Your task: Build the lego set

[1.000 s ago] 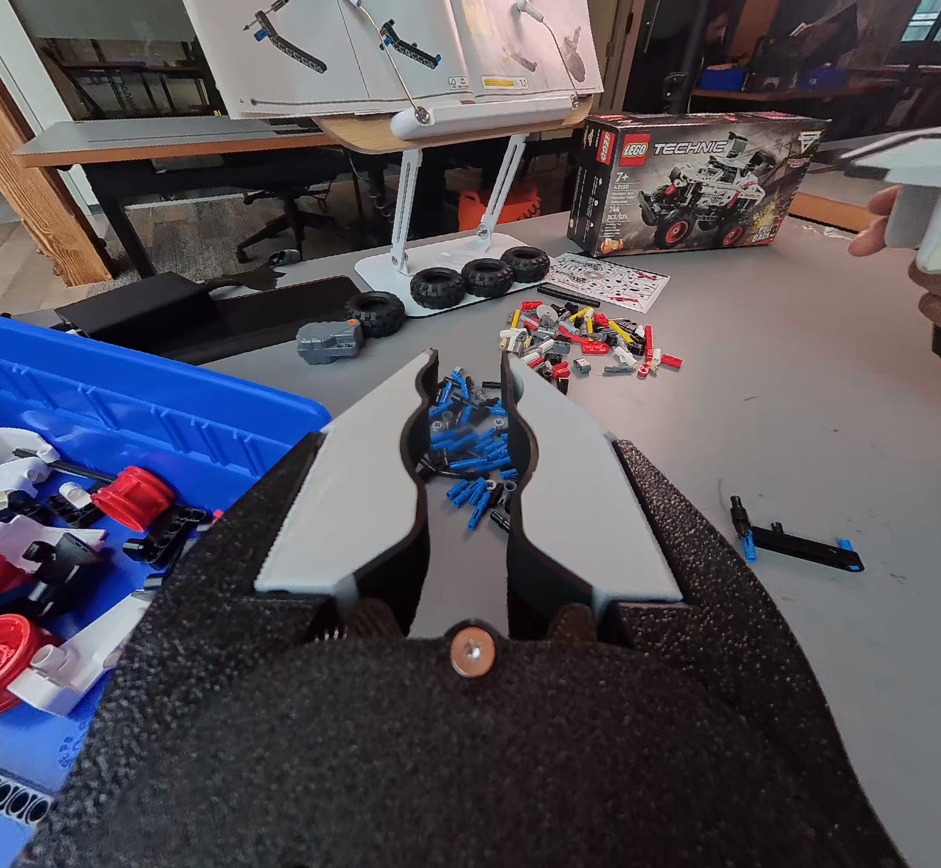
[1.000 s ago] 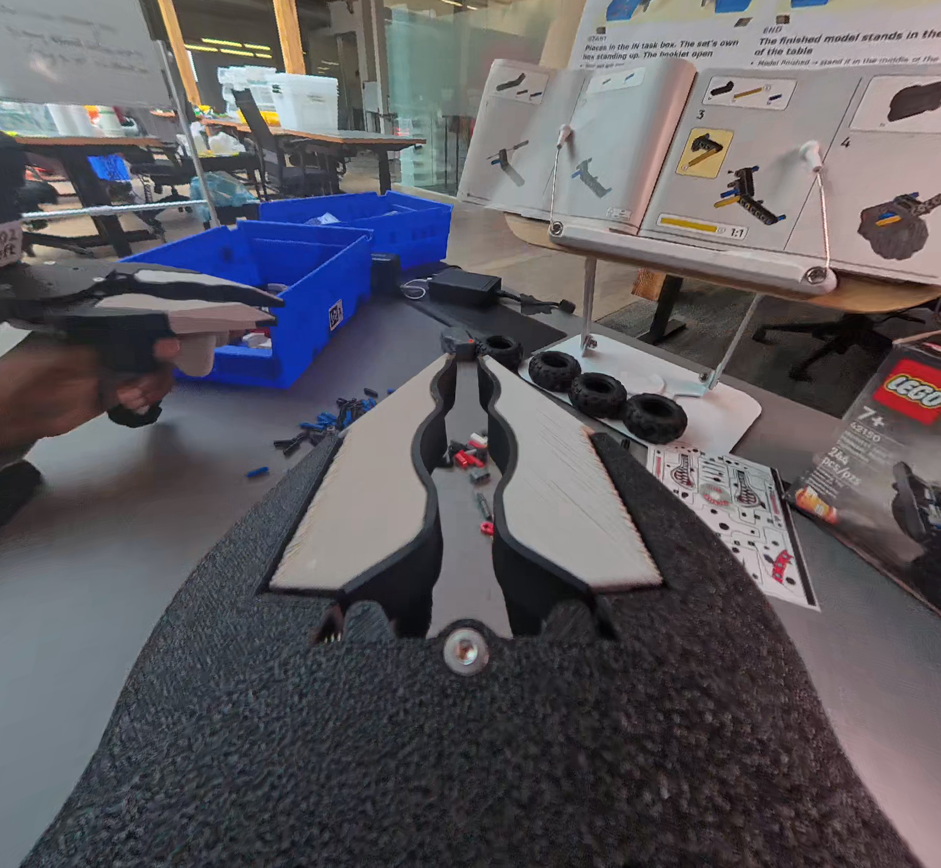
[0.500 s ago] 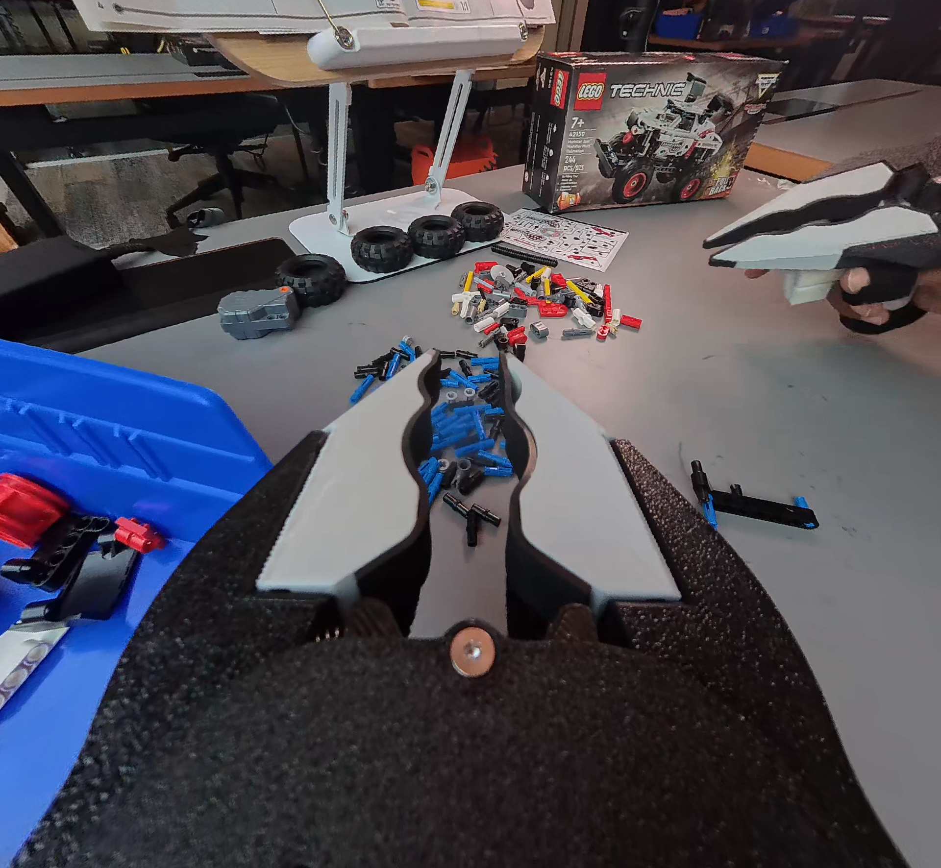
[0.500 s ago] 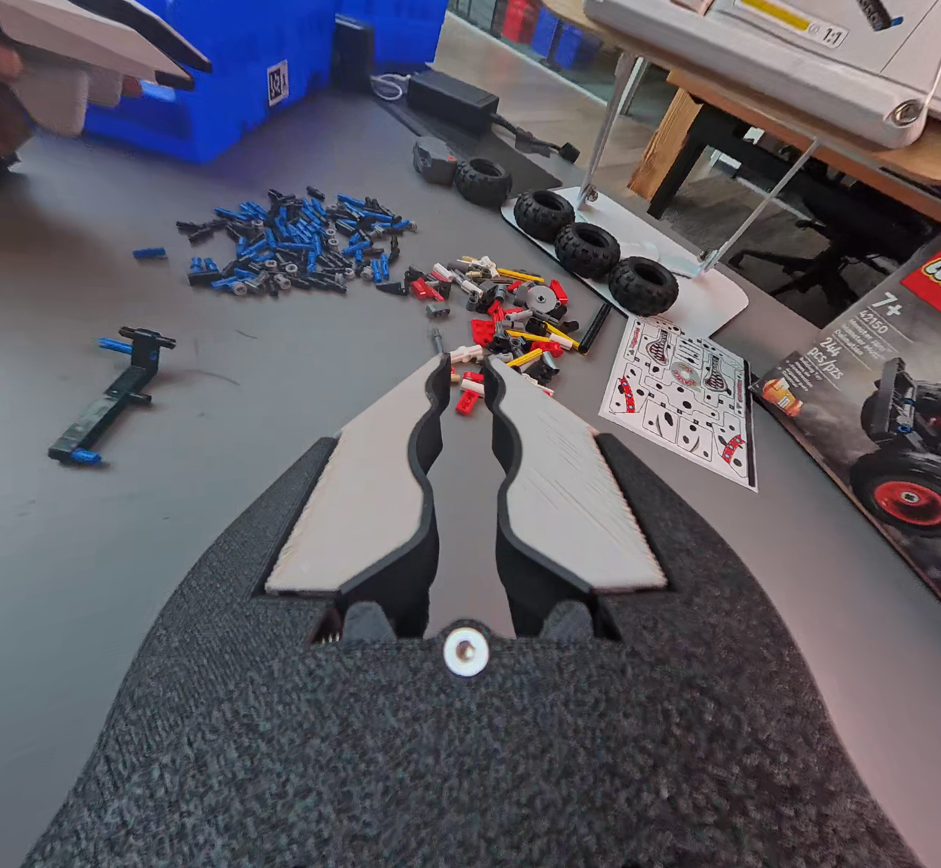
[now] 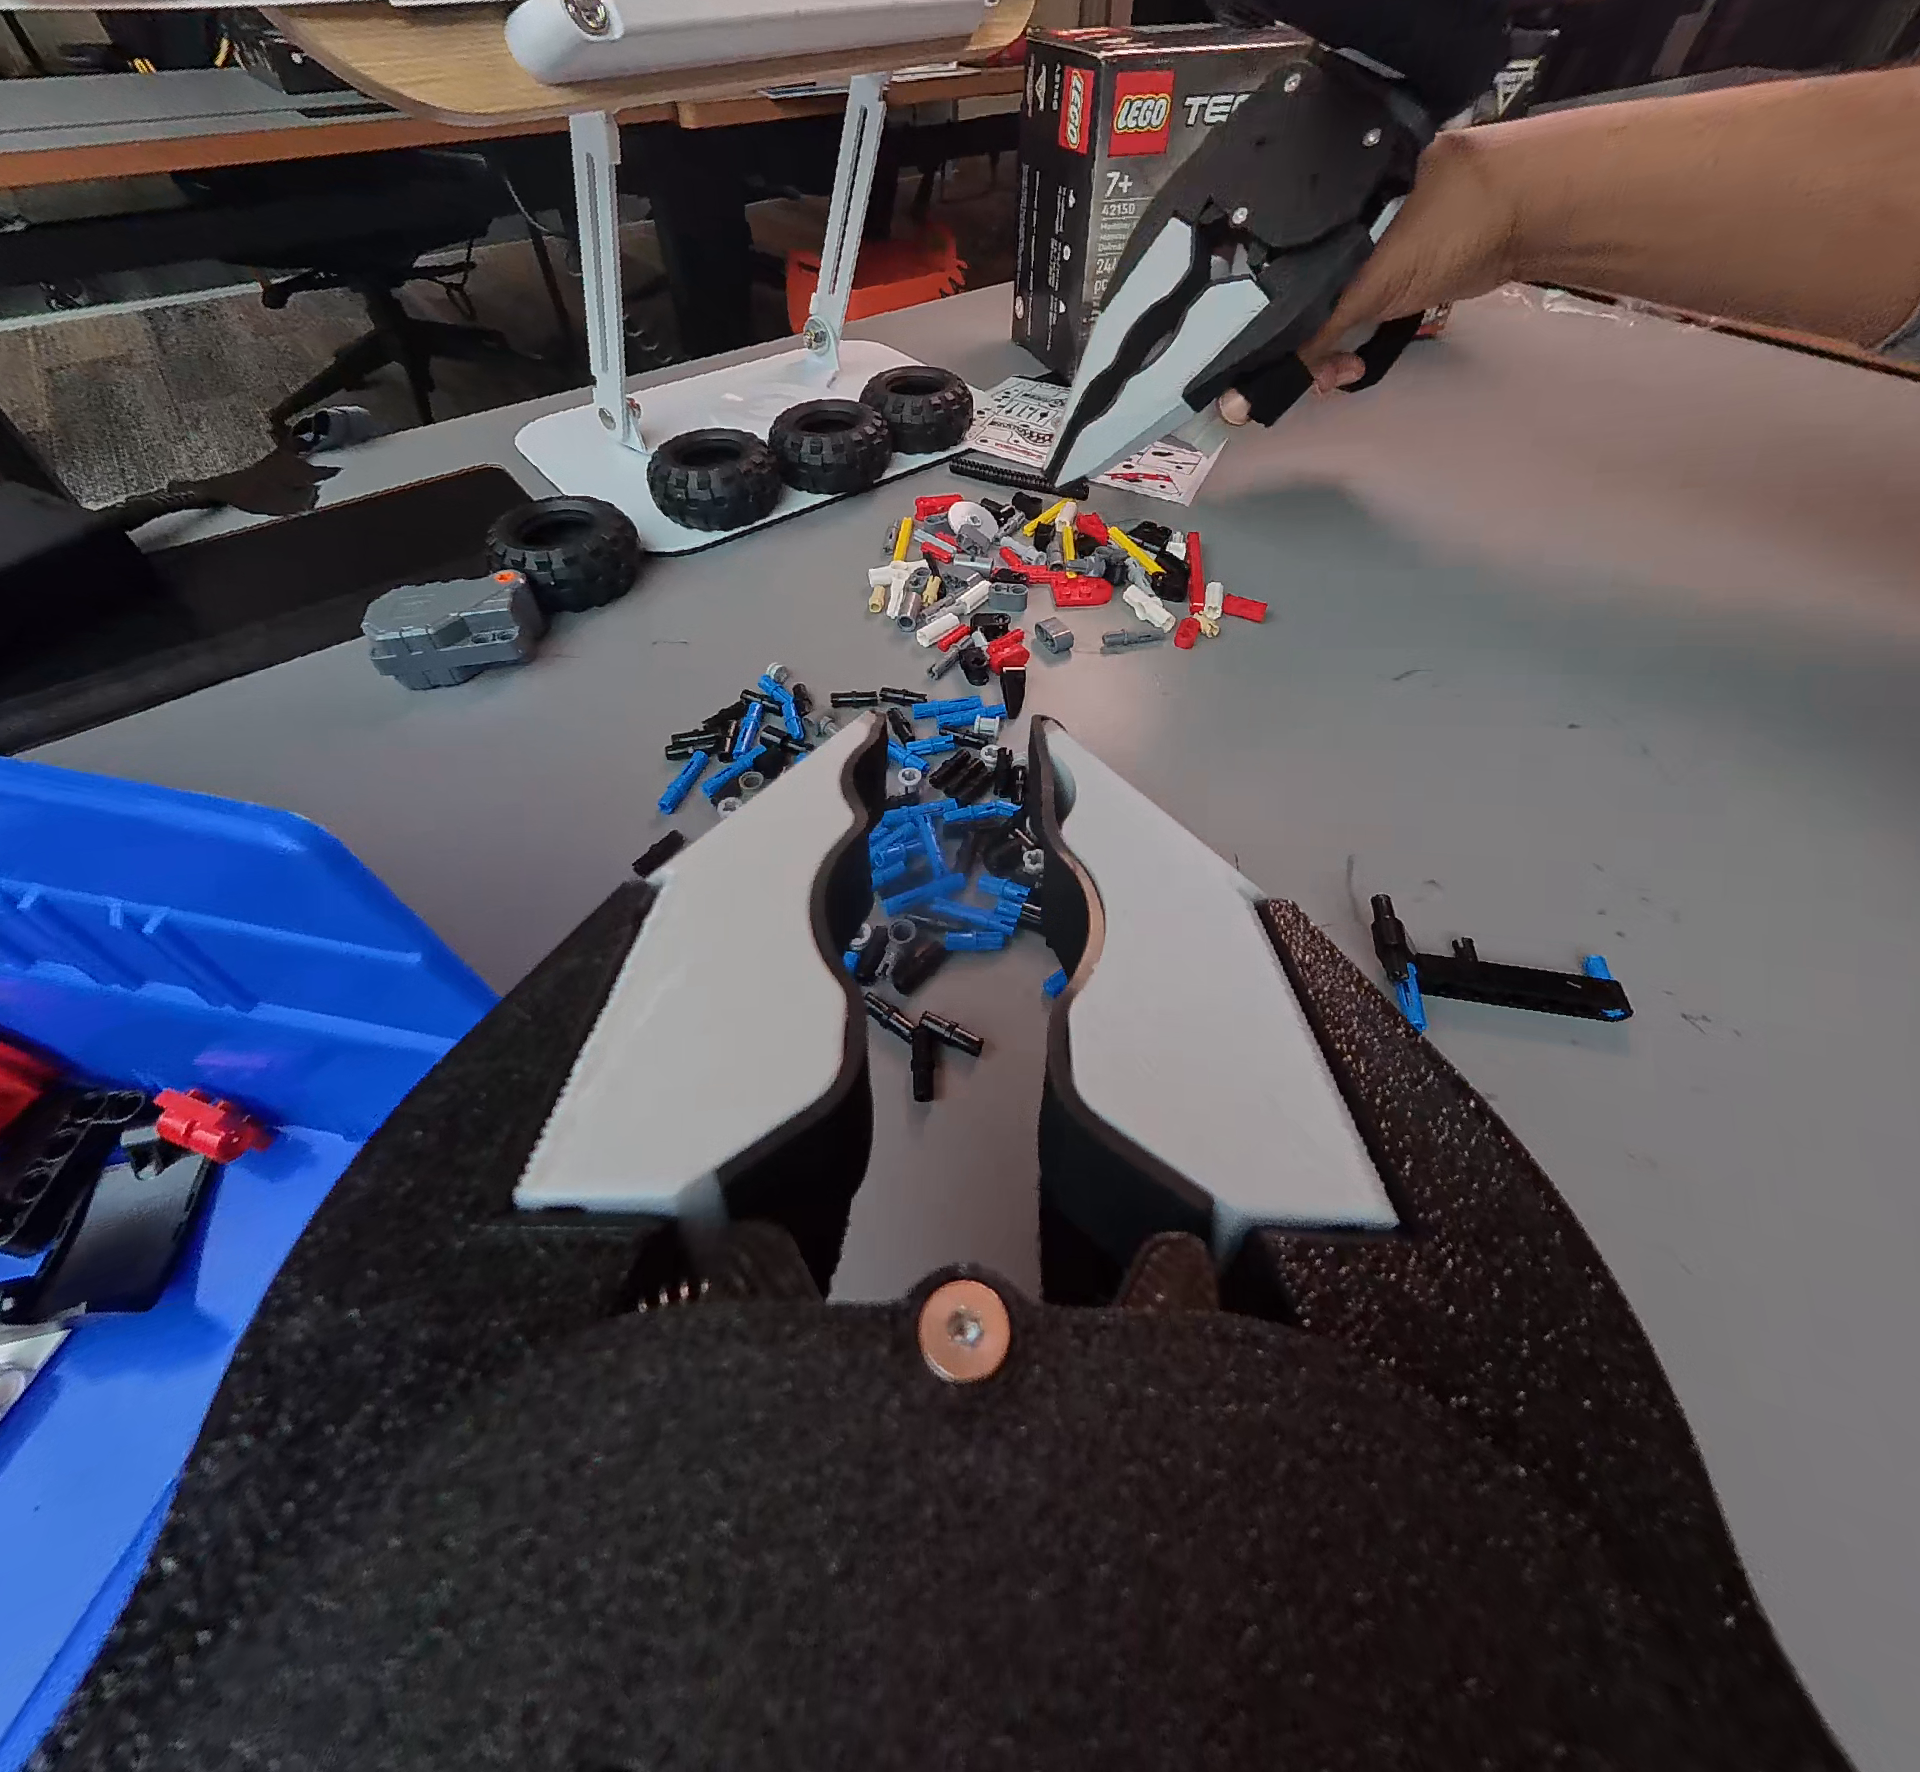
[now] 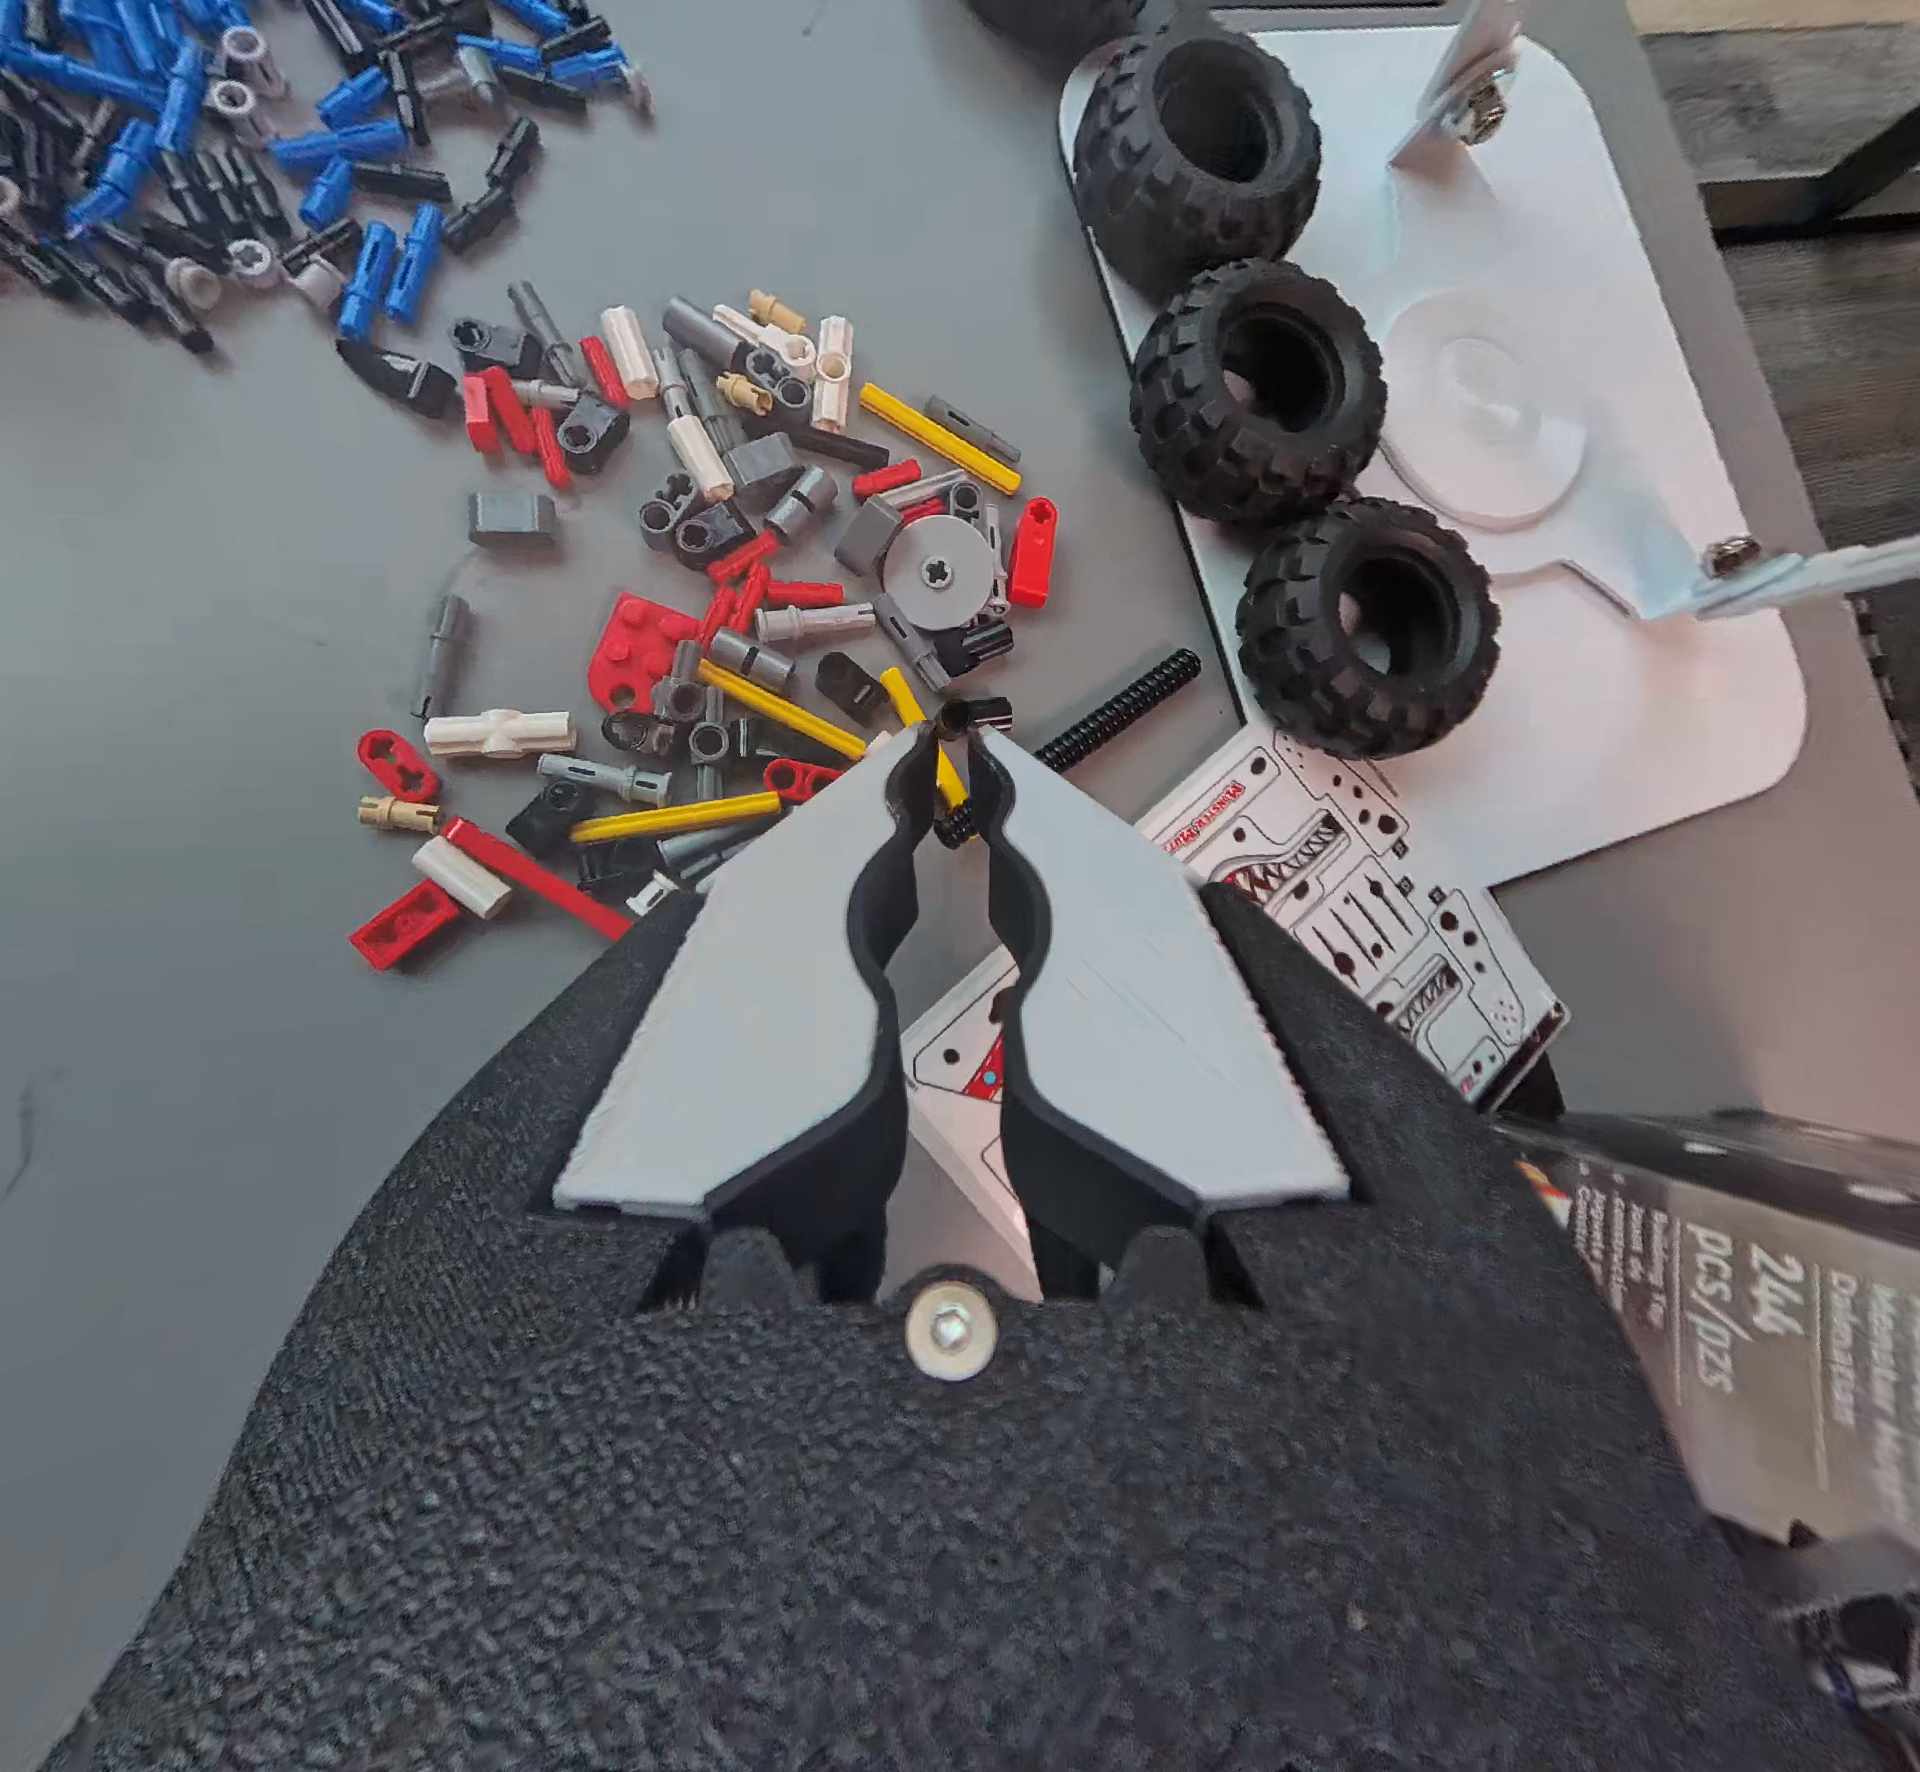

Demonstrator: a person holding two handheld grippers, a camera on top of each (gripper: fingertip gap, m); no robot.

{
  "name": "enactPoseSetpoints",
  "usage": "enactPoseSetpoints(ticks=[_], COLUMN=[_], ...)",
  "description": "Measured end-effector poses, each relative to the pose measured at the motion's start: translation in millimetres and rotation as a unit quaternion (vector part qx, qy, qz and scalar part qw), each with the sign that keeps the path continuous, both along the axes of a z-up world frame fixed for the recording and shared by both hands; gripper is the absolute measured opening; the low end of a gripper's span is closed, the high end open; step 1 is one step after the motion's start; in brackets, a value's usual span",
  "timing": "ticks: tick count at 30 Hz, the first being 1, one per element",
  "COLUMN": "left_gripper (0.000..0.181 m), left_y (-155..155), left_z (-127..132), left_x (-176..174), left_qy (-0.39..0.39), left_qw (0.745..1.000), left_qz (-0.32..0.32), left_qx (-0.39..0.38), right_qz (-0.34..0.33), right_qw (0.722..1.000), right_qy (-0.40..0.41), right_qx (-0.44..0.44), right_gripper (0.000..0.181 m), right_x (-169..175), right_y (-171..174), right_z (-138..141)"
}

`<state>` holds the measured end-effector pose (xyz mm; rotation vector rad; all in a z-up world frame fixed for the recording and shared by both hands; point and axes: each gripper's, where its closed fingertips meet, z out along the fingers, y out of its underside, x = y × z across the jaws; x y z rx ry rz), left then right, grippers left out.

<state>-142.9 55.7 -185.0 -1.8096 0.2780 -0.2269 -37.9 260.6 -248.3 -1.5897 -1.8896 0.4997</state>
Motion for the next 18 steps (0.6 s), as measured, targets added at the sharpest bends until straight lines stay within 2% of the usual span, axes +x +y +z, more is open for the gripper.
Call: enactPoseSetpoints(ticks=[5, 18], left_gripper=[0.026, 0.026], left_y=[-1, 0], left_z=[-2, -7], left_x=[3, 7], left_qy=[0.002, 0.004], left_qw=[1.0, 1.0], left_qz=[-0.007, -0.021], left_qx=[-0.004, -0.017], right_qz=[0.054, 0.101], right_qw=[0.995, 0.985], right_qy=[-0.08, -0.139], right_qx=[-0.023, -0.031], right_gripper=[0.004, 0.007], right_x=[2, 10], right_y=[1, 2], right_z=[-11, -17])
